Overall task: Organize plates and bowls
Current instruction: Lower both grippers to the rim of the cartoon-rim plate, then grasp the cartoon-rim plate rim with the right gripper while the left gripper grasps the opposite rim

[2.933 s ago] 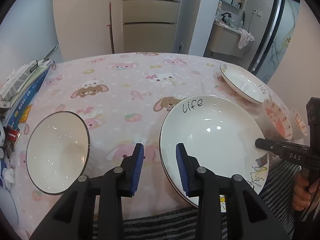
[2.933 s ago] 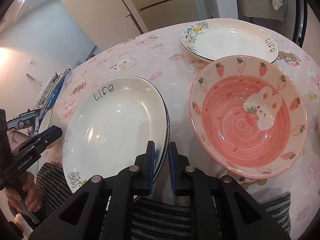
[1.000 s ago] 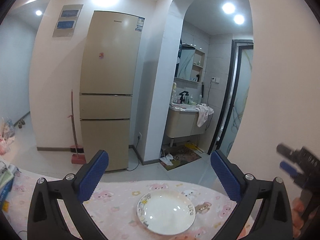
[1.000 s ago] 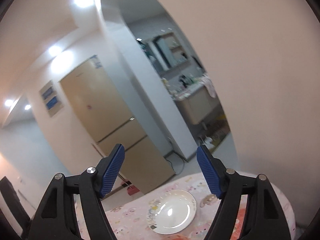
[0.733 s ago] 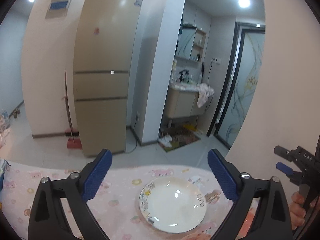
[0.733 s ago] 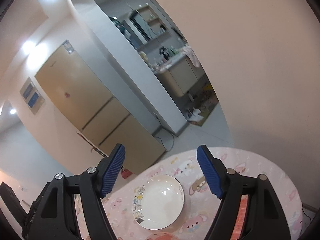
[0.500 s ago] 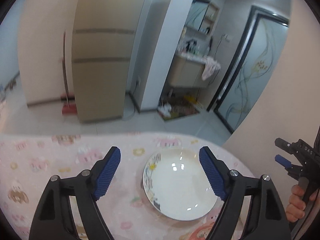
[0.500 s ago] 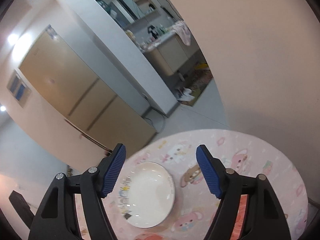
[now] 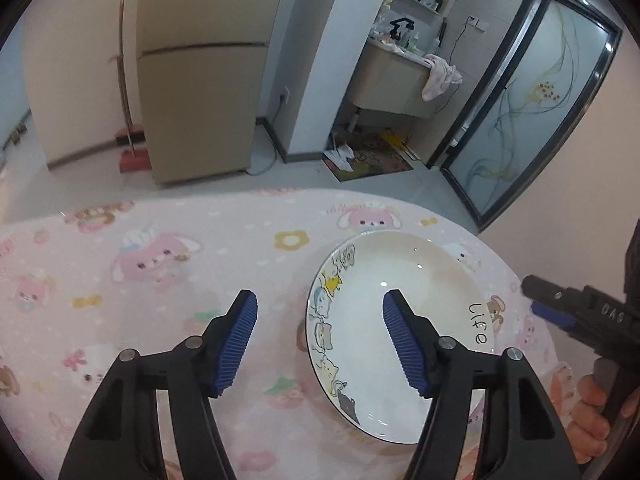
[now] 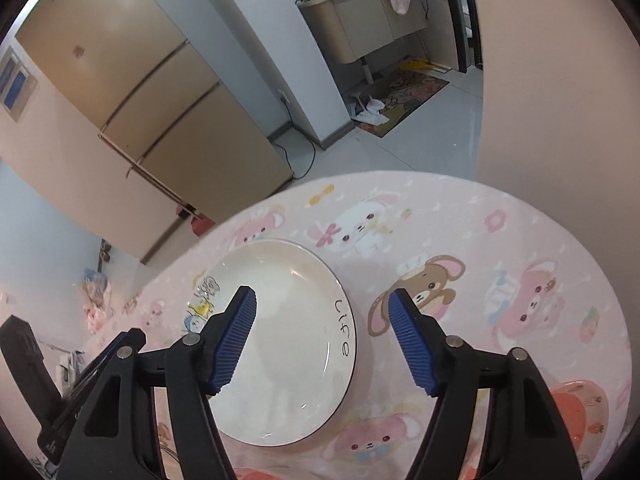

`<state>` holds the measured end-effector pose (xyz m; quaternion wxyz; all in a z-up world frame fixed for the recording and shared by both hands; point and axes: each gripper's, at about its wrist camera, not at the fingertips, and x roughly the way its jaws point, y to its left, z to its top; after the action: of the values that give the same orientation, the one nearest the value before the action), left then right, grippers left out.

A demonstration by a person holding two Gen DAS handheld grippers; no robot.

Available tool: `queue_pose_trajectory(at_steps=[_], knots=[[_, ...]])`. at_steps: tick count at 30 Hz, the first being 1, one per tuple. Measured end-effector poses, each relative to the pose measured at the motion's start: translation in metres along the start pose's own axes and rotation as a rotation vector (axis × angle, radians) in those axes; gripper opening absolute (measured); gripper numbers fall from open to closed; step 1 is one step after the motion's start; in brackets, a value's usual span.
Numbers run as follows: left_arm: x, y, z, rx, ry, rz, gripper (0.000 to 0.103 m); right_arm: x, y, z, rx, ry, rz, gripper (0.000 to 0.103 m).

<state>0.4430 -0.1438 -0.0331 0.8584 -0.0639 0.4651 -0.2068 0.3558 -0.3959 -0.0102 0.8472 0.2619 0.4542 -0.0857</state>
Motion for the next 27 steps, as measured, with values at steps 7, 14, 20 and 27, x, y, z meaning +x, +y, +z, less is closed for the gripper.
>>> queue_pose_trajectory(at_steps=[7, 14, 20, 27], knots=[[0.033, 0.020, -0.011, -0.142, 0.155, -0.110, 0.064, 0.034, -0.010, -0.007, 0.003, 0.091, 0.006, 0.052], [0.042, 0.025, -0.015, -0.146, 0.173, -0.066, 0.042, 0.046, -0.029, -0.005, 0.069, 0.128, 0.061, 0.040], [0.055, 0.021, -0.021, -0.137, 0.213, -0.068, 0.017, 0.051, -0.031, -0.005, 0.026, 0.129, 0.060, 0.032], [0.056, 0.016, -0.023, -0.103, 0.205, -0.049, 0.010, 0.063, -0.042, -0.008, 0.058, 0.168, 0.114, 0.020]])
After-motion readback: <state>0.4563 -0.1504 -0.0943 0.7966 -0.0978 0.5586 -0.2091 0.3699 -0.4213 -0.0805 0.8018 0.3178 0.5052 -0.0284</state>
